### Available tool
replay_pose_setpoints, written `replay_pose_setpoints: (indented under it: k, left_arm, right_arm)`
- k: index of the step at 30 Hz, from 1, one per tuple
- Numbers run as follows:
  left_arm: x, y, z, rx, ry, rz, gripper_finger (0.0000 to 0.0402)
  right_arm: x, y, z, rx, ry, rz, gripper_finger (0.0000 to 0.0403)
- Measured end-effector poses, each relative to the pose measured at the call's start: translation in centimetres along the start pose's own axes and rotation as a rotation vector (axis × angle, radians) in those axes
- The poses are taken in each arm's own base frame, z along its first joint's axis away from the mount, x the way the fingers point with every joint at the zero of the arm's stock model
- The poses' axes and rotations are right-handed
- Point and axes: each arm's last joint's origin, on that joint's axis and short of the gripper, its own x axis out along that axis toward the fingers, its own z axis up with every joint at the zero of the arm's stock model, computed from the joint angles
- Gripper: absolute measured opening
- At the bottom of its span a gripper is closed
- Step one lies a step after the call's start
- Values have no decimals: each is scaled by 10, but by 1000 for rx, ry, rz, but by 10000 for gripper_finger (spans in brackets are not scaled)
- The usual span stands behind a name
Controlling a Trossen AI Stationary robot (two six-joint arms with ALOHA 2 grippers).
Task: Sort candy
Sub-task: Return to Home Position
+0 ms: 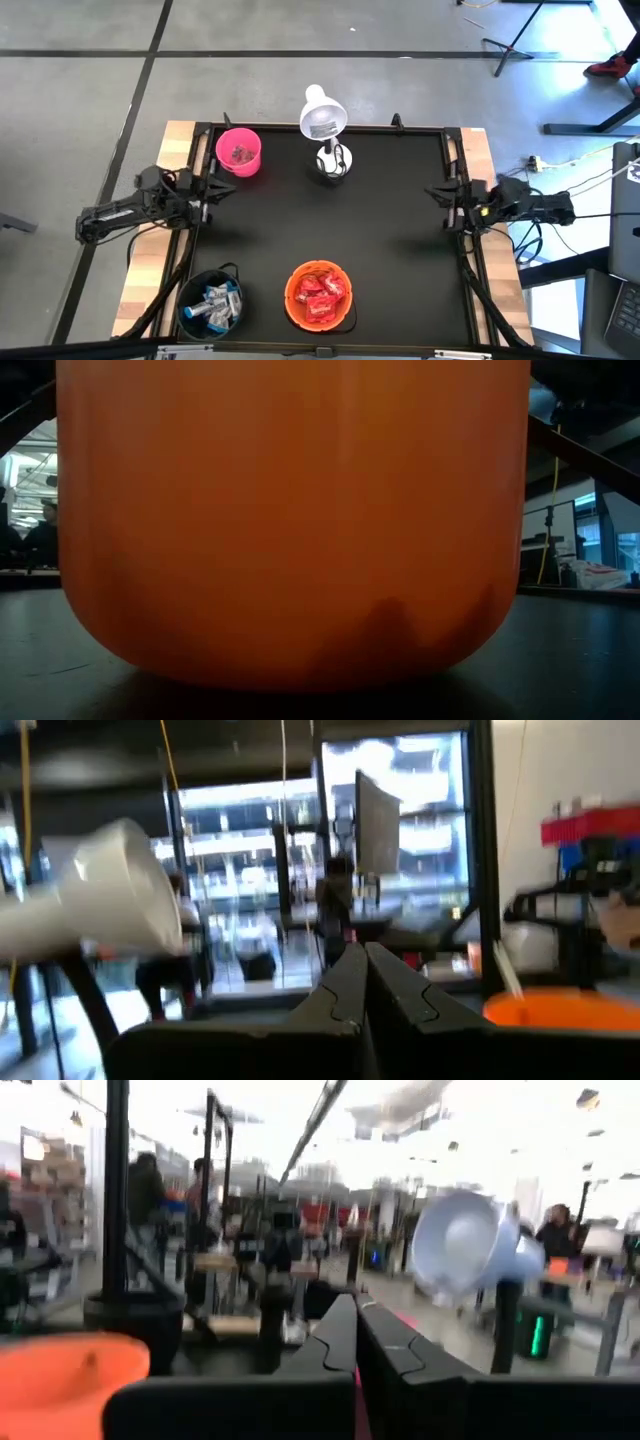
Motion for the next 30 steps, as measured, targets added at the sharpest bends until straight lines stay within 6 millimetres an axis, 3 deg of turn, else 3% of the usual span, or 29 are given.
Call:
replay_pose_setpoints:
  k: [4,7,30]
  left_arm:
    - [1,0,-13,-17,39,-4,0]
    - [1,-1,-17,-31,46,-32,0]
    - [1,-1,-14,-11,3,-37,0]
  right_arm:
    - [2,4,-23,18,59,3,0]
    - [2,6,-29,48,70,19,0]
    - [3,6,-28,122,57,31,7]
